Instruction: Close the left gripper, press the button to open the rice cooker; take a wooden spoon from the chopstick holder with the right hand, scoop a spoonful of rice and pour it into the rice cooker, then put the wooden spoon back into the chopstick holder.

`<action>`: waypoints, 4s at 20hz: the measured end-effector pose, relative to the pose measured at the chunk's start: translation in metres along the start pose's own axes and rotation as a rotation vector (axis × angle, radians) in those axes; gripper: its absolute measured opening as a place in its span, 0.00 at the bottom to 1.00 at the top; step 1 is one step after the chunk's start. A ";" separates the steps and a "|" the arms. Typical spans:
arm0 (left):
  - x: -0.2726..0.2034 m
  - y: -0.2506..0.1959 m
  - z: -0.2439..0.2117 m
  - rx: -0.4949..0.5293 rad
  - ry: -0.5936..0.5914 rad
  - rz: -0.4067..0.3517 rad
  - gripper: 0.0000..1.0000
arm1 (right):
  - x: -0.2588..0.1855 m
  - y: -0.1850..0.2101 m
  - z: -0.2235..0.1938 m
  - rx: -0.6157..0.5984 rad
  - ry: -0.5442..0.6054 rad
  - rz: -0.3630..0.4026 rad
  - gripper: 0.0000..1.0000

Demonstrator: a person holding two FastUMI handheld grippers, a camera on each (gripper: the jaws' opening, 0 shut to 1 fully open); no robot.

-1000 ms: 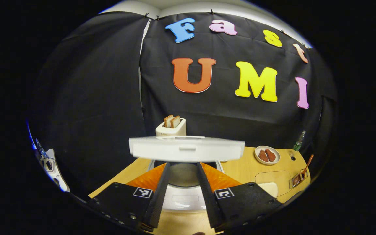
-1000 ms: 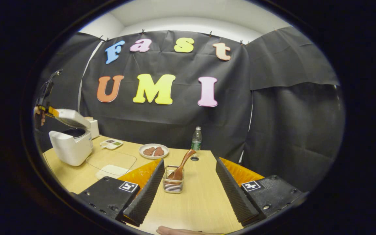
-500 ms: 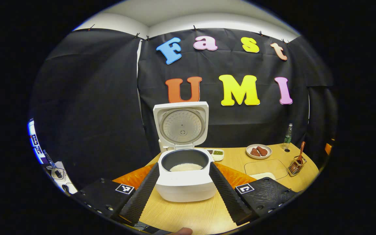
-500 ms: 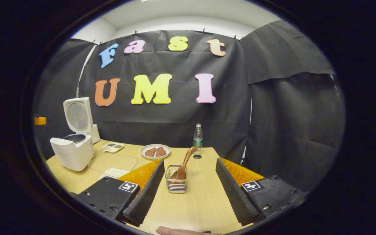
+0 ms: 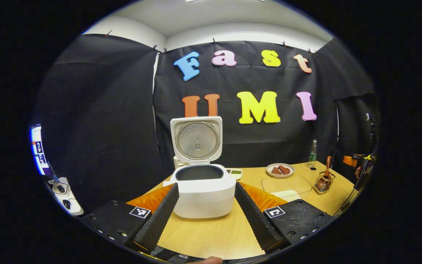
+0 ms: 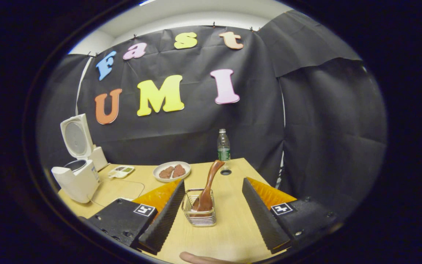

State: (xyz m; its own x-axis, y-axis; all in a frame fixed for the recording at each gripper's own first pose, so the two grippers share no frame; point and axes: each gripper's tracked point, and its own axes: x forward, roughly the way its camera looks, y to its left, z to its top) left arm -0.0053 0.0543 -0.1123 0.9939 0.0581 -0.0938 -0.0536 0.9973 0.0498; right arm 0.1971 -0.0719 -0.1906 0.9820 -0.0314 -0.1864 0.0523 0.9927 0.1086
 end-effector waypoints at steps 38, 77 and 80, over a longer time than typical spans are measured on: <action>-0.075 0.003 -0.005 -0.032 -0.047 -0.065 0.95 | 0.026 0.105 0.062 0.001 -0.011 0.144 0.08; -0.030 -0.031 0.026 -0.062 -0.050 -0.154 0.95 | 0.045 0.323 -0.120 0.071 0.257 0.362 0.09; -0.012 -0.031 0.032 -0.059 -0.046 -0.143 0.95 | 0.047 0.321 -0.123 0.233 0.340 0.385 0.10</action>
State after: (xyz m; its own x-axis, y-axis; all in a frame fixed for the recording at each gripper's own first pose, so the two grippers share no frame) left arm -0.0123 0.0212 -0.0813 0.9950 -0.0858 -0.0505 0.0849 0.9962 -0.0196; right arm 0.2378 0.2598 -0.2847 0.8265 0.4052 -0.3907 -0.2215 0.8722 0.4361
